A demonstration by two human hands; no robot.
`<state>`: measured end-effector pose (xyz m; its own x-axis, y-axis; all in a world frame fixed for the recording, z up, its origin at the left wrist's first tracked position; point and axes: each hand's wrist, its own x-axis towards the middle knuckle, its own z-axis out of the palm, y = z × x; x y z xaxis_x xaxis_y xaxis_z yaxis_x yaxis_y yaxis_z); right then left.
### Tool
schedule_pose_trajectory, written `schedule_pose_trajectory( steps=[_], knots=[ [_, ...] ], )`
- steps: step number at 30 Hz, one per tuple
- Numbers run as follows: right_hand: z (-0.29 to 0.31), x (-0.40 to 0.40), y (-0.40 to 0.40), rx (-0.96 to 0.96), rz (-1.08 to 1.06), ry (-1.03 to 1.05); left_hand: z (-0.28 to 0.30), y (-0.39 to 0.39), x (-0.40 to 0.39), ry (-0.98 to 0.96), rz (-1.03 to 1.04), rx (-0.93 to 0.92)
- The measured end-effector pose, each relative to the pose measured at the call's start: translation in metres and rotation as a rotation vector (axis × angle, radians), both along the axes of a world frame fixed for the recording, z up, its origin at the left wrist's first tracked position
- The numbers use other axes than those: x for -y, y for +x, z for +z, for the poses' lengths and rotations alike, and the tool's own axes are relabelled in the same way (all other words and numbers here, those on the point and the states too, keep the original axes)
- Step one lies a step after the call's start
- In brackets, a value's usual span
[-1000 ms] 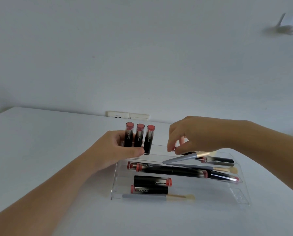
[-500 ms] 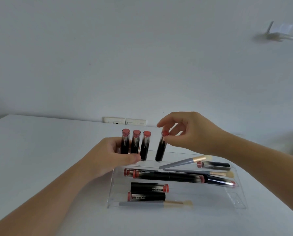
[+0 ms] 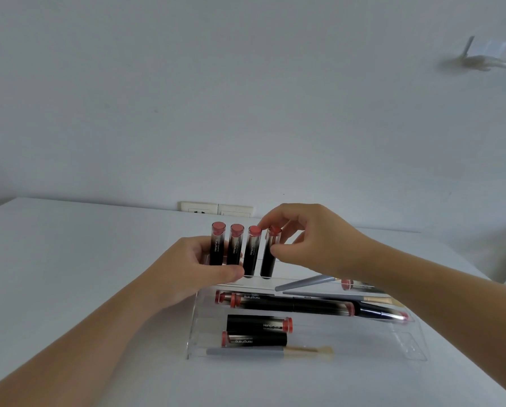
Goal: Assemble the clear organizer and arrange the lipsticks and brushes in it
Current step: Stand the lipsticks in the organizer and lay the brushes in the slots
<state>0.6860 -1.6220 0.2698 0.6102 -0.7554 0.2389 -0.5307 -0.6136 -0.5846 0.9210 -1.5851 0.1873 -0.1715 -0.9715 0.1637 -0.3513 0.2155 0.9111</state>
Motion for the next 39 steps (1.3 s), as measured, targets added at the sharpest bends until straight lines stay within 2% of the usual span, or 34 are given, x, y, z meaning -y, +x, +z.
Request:
schedule_pose_trajectory(
  steps=[30, 34, 39],
  knots=[
    [-0.013, 0.003, -0.002, -0.060, 0.014, -0.014, 0.001, -0.001, -0.001, 0.026, 0.028, 0.004],
    [0.008, 0.007, -0.023, -0.171, 0.018, -0.030, 0.000, 0.000, -0.001, 0.028, 0.012, 0.009],
    [0.033, 0.014, -0.051, -0.556, 0.061, 0.035, -0.001, 0.001, -0.001, 0.017, 0.009, 0.024]
  ],
)
